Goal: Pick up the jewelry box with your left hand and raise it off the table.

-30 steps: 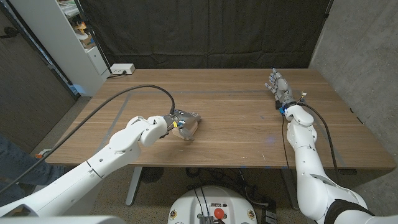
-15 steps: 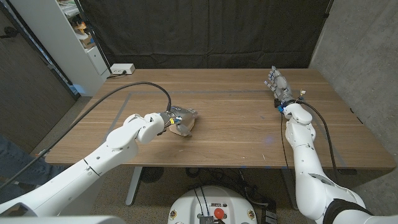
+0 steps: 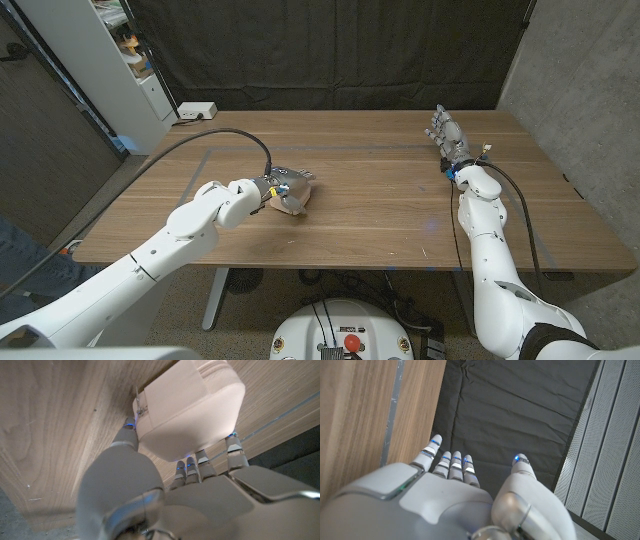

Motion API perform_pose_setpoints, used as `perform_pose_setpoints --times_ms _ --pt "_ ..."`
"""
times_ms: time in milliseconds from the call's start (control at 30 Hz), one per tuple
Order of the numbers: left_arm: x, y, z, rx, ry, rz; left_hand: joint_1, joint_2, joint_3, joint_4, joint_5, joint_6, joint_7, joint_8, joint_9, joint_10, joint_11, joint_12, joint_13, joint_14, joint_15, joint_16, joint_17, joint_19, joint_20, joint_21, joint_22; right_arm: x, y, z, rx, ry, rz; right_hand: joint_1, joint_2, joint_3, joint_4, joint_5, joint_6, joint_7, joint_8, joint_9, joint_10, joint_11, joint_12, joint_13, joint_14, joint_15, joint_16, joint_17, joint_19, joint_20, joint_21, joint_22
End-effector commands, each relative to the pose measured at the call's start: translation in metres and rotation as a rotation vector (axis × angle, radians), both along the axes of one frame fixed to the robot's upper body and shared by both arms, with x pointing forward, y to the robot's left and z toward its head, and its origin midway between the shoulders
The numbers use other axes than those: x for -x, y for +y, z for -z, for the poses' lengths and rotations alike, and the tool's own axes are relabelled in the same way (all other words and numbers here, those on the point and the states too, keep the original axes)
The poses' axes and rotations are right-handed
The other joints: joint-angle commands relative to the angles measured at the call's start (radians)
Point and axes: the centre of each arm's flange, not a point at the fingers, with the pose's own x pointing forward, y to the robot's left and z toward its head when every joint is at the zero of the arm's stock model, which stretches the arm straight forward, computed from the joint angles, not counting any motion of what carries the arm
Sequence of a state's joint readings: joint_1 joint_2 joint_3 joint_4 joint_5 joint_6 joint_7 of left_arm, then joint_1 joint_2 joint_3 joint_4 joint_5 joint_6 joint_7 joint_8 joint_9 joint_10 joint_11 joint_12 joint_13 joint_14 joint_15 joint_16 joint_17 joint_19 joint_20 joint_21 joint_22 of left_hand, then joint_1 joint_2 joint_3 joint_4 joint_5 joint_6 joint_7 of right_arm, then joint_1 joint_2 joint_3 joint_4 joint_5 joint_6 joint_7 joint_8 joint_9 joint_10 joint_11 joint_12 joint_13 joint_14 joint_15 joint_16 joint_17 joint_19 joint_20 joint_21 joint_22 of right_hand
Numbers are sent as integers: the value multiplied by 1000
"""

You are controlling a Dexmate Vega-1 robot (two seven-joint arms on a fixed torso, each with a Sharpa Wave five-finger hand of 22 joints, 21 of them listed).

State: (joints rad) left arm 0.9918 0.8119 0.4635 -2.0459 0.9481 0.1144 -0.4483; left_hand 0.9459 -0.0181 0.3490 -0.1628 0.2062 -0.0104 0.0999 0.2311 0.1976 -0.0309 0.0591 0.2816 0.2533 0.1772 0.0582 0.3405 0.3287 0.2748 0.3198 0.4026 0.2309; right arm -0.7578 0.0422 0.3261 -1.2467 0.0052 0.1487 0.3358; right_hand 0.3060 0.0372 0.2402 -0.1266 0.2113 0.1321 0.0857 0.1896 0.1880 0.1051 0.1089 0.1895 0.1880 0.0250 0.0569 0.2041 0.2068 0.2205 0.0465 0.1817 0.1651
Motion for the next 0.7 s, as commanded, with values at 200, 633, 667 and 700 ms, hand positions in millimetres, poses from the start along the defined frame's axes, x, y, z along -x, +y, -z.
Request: perform_pose_setpoints --times_ms 200,633,667,700 --pt "14 2 -11 -1 -51 0 86 70 9 1 -4 9 0 8 4 11 2 9 5 17 0 7 8 114 -105 10 0 6 1 -2 -6 -16 3 -1 -9 -3 1 4 1 -2 6 3 -9 0 7 4 -2 9 1 2 2 7 7 5" --pt "27 2 -22 -15 -94 -11 88 69 13 2 -9 13 1 7 4 18 3 12 6 22 -2 9 14 118 -105 13 0 8 1 -5 -9 -26 -3 -1 -9 -4 1 4 2 -1 7 3 -9 1 7 4 -1 9 1 2 3 7 8 5" --pt "27 1 -23 -15 -96 -11 88 69 13 2 -9 13 0 6 4 17 0 11 6 22 -2 8 15 119 -105 14 0 9 1 -6 -8 -27 -3 -1 -9 -4 1 4 2 -1 7 3 -9 1 7 4 0 9 1 1 3 7 8 5" --pt "28 1 -24 -15 -101 -11 88 69 13 2 -10 13 0 6 4 18 1 12 6 23 -2 9 15 119 -105 14 -1 9 0 -6 -8 -28 -2 -1 -9 -4 1 4 2 -2 7 3 -9 1 7 4 0 10 1 1 3 8 8 5"
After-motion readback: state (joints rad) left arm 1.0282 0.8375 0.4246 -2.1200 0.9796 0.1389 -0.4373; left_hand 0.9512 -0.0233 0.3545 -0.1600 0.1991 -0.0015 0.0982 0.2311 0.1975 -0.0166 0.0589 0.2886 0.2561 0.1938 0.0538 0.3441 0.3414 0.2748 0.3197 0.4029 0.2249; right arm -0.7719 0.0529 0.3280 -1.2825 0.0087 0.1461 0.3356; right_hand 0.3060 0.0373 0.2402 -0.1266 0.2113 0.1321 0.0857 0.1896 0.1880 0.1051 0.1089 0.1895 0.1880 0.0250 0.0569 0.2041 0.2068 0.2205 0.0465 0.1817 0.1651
